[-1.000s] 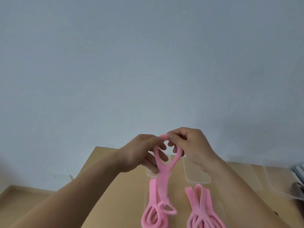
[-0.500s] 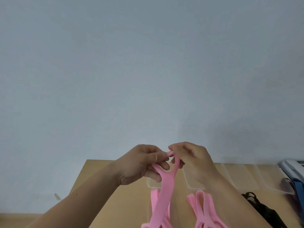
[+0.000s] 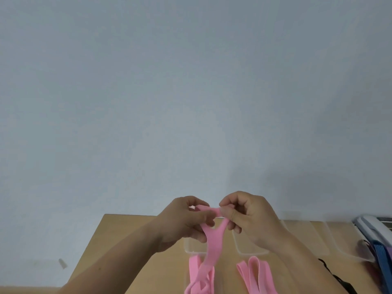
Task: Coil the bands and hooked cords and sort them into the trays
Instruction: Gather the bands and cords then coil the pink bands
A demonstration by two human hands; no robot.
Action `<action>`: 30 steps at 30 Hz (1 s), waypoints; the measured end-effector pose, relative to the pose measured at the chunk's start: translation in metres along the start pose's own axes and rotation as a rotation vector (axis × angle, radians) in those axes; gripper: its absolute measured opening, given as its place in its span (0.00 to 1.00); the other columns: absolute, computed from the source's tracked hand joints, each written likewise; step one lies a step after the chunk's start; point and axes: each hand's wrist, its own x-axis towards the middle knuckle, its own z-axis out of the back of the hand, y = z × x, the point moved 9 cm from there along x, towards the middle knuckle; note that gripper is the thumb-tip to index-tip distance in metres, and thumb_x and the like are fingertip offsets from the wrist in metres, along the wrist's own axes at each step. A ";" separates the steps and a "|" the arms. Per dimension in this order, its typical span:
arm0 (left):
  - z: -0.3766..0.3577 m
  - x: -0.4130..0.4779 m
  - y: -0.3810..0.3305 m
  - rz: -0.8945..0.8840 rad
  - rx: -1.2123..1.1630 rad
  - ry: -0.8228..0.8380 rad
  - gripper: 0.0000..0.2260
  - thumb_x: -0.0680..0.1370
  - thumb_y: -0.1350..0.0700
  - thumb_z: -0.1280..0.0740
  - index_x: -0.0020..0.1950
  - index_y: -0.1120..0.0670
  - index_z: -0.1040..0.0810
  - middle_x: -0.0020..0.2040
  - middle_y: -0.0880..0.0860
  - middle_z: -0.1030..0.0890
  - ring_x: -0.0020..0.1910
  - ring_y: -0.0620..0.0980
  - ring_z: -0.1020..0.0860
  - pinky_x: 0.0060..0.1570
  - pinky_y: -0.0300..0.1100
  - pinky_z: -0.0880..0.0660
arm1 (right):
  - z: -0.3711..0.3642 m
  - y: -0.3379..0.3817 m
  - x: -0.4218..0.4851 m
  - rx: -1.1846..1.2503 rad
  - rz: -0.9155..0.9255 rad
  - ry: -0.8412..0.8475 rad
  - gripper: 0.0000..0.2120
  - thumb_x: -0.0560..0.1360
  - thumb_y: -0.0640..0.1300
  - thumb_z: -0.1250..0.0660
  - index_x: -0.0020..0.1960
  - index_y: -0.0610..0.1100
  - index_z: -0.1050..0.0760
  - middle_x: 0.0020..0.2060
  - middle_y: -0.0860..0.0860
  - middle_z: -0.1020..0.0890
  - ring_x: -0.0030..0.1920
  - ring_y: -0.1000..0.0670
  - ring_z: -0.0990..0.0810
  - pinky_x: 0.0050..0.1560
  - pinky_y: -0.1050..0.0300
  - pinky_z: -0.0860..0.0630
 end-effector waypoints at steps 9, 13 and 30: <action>-0.001 -0.001 0.004 0.041 -0.237 0.011 0.07 0.76 0.66 0.29 0.52 0.62 0.25 0.44 0.63 0.18 0.41 0.58 0.19 0.42 0.45 0.20 | -0.010 0.008 -0.003 -0.311 0.301 -0.064 0.12 0.75 0.40 0.29 0.43 0.56 0.26 0.36 0.60 0.23 0.34 0.55 0.24 0.35 0.69 0.29; -0.009 -0.001 0.003 0.049 -0.279 0.002 0.12 0.74 0.64 0.28 0.55 0.63 0.23 0.43 0.62 0.19 0.44 0.59 0.19 0.45 0.47 0.20 | -0.011 0.018 -0.010 -0.404 0.450 -0.059 0.11 0.75 0.38 0.30 0.43 0.53 0.26 0.38 0.62 0.26 0.36 0.54 0.25 0.35 0.66 0.29; -0.007 -0.014 -0.027 -0.354 0.362 -0.255 0.11 0.76 0.60 0.29 0.55 0.48 0.21 0.46 0.48 0.17 0.44 0.48 0.17 0.47 0.42 0.19 | -0.011 -0.020 -0.017 0.187 0.075 -0.007 0.09 0.73 0.55 0.30 0.49 0.52 0.20 0.36 0.44 0.17 0.35 0.46 0.18 0.35 0.55 0.24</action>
